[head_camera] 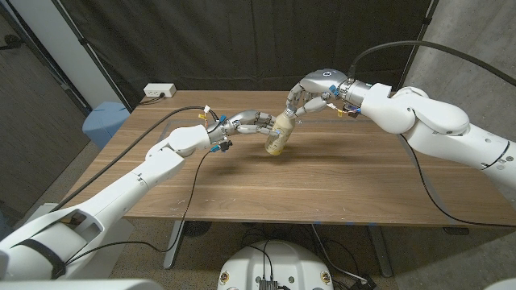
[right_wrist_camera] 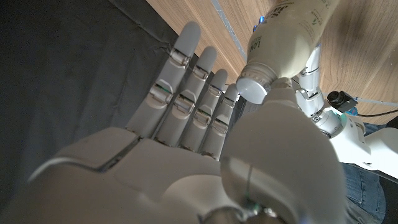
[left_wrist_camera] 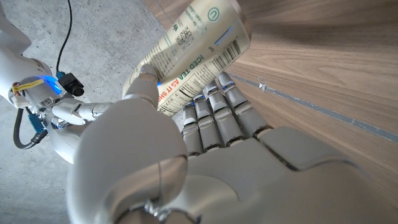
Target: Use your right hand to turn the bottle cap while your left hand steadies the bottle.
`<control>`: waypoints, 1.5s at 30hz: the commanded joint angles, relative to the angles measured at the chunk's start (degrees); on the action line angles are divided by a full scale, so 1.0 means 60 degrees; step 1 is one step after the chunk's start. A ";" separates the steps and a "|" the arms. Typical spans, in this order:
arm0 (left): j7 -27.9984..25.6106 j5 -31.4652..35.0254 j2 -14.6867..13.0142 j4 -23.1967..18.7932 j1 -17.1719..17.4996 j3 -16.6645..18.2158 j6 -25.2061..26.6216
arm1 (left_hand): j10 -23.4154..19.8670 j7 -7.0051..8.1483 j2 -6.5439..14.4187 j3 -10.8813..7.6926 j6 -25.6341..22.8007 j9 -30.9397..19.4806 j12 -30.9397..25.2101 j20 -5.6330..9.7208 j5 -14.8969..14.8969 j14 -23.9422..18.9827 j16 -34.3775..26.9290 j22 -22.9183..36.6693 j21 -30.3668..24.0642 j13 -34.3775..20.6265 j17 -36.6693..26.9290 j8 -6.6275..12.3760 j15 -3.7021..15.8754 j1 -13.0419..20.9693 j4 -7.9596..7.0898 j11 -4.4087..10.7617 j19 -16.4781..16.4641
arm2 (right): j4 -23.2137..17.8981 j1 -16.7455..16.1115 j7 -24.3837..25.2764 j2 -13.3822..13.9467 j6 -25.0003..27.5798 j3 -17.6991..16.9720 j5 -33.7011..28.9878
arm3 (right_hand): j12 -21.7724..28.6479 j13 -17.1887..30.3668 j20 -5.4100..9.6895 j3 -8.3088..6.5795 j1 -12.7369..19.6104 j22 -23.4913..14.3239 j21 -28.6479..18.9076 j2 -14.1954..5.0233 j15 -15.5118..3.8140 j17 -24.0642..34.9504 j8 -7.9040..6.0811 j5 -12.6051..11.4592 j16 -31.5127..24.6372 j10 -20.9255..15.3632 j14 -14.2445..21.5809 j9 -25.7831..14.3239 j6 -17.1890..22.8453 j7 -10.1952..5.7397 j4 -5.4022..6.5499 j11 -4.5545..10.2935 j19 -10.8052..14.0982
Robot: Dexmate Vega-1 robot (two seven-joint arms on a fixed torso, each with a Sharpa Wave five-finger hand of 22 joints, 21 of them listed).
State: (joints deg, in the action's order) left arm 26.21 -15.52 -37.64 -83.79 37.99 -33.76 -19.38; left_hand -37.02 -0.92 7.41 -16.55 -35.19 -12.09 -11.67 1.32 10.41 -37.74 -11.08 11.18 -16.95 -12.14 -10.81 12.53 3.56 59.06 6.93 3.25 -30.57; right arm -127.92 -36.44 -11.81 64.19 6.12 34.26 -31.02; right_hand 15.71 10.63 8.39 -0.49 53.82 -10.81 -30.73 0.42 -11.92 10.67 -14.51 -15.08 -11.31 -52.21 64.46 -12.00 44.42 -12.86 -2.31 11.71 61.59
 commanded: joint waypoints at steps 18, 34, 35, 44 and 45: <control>-0.0084 0.0204 0.0082 -0.0014 -0.0153 -0.0101 0.0197 | -0.0029 -0.0005 0.0065 -0.0280 -0.0081 -0.0028 0.0001 -0.0093 0.0035 0.0044 -0.0045 0.0011 0.0016 -0.0033 -0.0037 0.0046 0.0152 -0.0103 -0.0257 0.0045 -0.0006 | 0.0384 -0.0118 0.0519 -0.0033 -0.0492 -0.0096 0.0288 | 0.0205 0.0108 0.0434 -0.0785 0.1738 -0.0030 -0.0066 -0.1081 -0.0146 -0.0062 -0.0348 0.0540 0.0014 -0.2721 0.1043 -0.0213 0.2611 0.0034 -0.0802 0.0064 0.0163; 0.0045 0.0125 0.0096 -0.0025 -0.0224 -0.0114 0.0261 | -0.0033 -0.0027 0.0064 -0.0294 -0.0099 -0.0028 0.0000 -0.0098 0.0035 0.0032 -0.0051 0.0011 0.0003 -0.0033 -0.0035 0.0049 0.0149 -0.0097 -0.0248 0.0051 -0.0033 | 0.0587 -0.0099 0.0757 -0.0075 -0.0711 -0.0074 0.0190 | -0.0010 0.0311 0.0476 -0.0719 0.1984 -0.0080 -0.0294 -0.1159 -0.0169 -0.0035 0.0028 0.0614 0.0038 -0.2840 0.1060 -0.0366 0.2822 0.0058 -0.0757 0.0050 0.0086; 0.0104 0.0066 0.0113 0.0003 -0.0239 -0.0114 0.0261 | -0.0032 -0.0031 0.0065 -0.0295 -0.0096 -0.0028 0.0000 -0.0100 0.0035 0.0029 -0.0053 0.0011 0.0002 -0.0033 -0.0035 0.0048 0.0151 -0.0096 -0.0248 0.0048 -0.0035 | 0.0625 -0.0100 0.0820 -0.0076 -0.0775 -0.0073 0.0176 | -0.0009 0.0319 0.0474 -0.0716 0.1983 -0.0080 -0.0302 -0.1159 -0.0169 -0.0035 0.0032 0.0616 0.0038 -0.2849 0.1060 -0.0371 0.2829 0.0058 -0.0754 0.0050 0.0089; 0.0728 -0.0534 0.0343 0.0433 -0.0397 -0.0068 0.0220 | -0.0076 -0.0047 0.0074 -0.0313 -0.0111 -0.0028 -0.0015 -0.0132 0.0036 -0.0088 -0.0097 0.0011 -0.0047 -0.0033 -0.0035 0.0050 0.0163 -0.0089 -0.0243 0.0044 -0.0155 | 0.0971 -0.0164 0.1620 -0.0041 -0.1525 -0.0077 -0.0093 | -0.0095 0.0575 0.0490 -0.0467 0.2248 -0.0107 -0.0782 -0.1161 -0.0205 0.0004 0.0228 0.0543 0.0004 -0.2964 0.0979 -0.0395 0.3162 0.0079 -0.0699 0.0006 -0.0331; 0.0775 -0.0578 0.0364 0.0469 -0.0407 -0.0058 0.0224 | -0.0076 -0.0056 0.0073 -0.0313 -0.0123 -0.0028 -0.0015 -0.0139 0.0036 -0.0099 -0.0100 0.0011 -0.0054 -0.0033 -0.0035 0.0054 0.0162 -0.0089 -0.0243 0.0047 -0.0171 | 0.1031 -0.0155 0.1708 -0.0036 -0.1656 -0.0070 -0.0124 | -0.0115 0.0591 0.0493 -0.0423 0.2322 -0.0126 -0.0837 -0.1187 -0.0219 0.0014 0.0223 0.0530 0.0000 -0.2938 0.0941 -0.0427 0.3206 0.0088 -0.0694 -0.0009 -0.0452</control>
State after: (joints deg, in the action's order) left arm 27.64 -15.84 -36.66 -83.14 36.39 -34.36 -17.87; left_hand -37.34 -1.04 7.42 -16.55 -35.32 -12.11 -11.67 0.53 10.41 -37.74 -11.06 11.18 -16.95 -12.11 -10.76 12.52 3.56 58.18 6.93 3.16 -31.04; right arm -123.91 -37.08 -6.02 63.81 0.63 33.76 -30.20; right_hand 15.44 13.90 9.93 -3.61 61.14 -11.35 -35.00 -1.03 -13.01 10.55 -13.46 -11.46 -11.23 -69.55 70.25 -11.70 55.83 -6.24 -6.40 11.71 59.97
